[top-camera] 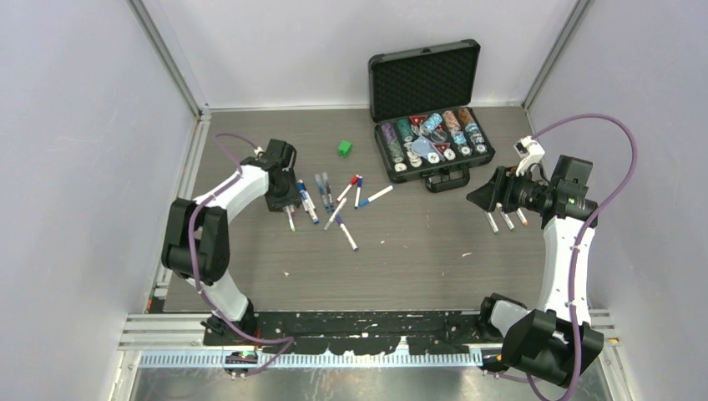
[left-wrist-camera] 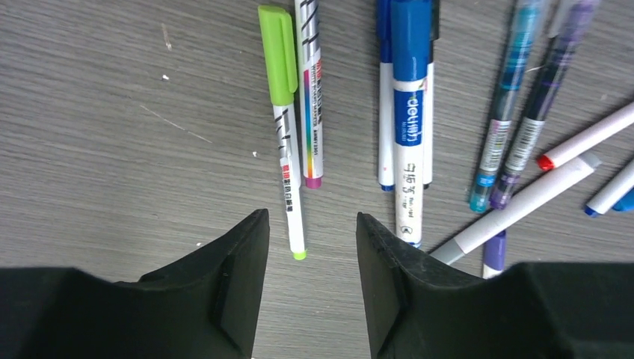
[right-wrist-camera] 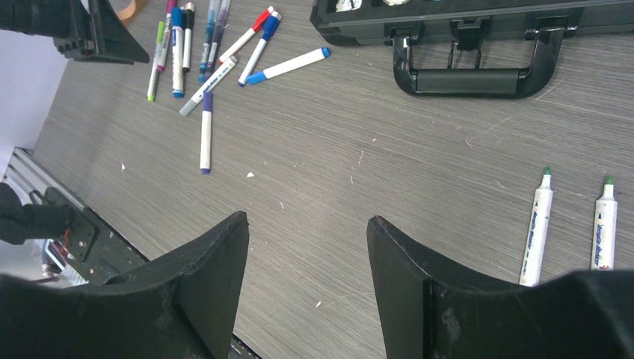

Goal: Open the pen caps
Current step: Pick up the pen from the center of the board.

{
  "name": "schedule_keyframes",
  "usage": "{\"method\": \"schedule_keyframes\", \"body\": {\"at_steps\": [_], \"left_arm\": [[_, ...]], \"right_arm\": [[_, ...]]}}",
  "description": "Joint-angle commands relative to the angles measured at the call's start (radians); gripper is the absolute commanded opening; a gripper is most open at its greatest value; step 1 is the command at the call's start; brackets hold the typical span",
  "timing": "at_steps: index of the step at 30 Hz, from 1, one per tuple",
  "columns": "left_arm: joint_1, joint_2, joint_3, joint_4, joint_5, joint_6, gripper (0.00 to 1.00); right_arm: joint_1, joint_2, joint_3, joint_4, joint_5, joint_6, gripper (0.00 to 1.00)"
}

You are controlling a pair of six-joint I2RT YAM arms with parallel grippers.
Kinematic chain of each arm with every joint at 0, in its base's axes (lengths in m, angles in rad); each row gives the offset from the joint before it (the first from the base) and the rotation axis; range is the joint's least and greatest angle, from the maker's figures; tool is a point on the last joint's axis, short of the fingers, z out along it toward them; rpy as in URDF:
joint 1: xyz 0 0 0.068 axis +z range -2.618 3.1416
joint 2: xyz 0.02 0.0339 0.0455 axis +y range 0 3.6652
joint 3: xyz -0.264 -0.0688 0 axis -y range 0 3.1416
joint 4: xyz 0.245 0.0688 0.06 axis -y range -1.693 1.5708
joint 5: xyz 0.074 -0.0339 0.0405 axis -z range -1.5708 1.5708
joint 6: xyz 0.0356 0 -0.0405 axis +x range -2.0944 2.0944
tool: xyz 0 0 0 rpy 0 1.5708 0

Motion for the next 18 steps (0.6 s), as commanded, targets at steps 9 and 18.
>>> {"method": "schedule_keyframes", "body": {"at_steps": [9, 18], "left_arm": [[-0.014, 0.074, 0.021, 0.009, -0.045, -0.008, 0.37], [-0.021, 0.092, 0.006, 0.015, -0.036, -0.003, 0.31]], "right_arm": [[0.000, -0.008, 0.024, 0.016, -0.026, -0.006, 0.64], [0.001, -0.010, 0.024, 0.014, -0.028, -0.007, 0.65]]}}
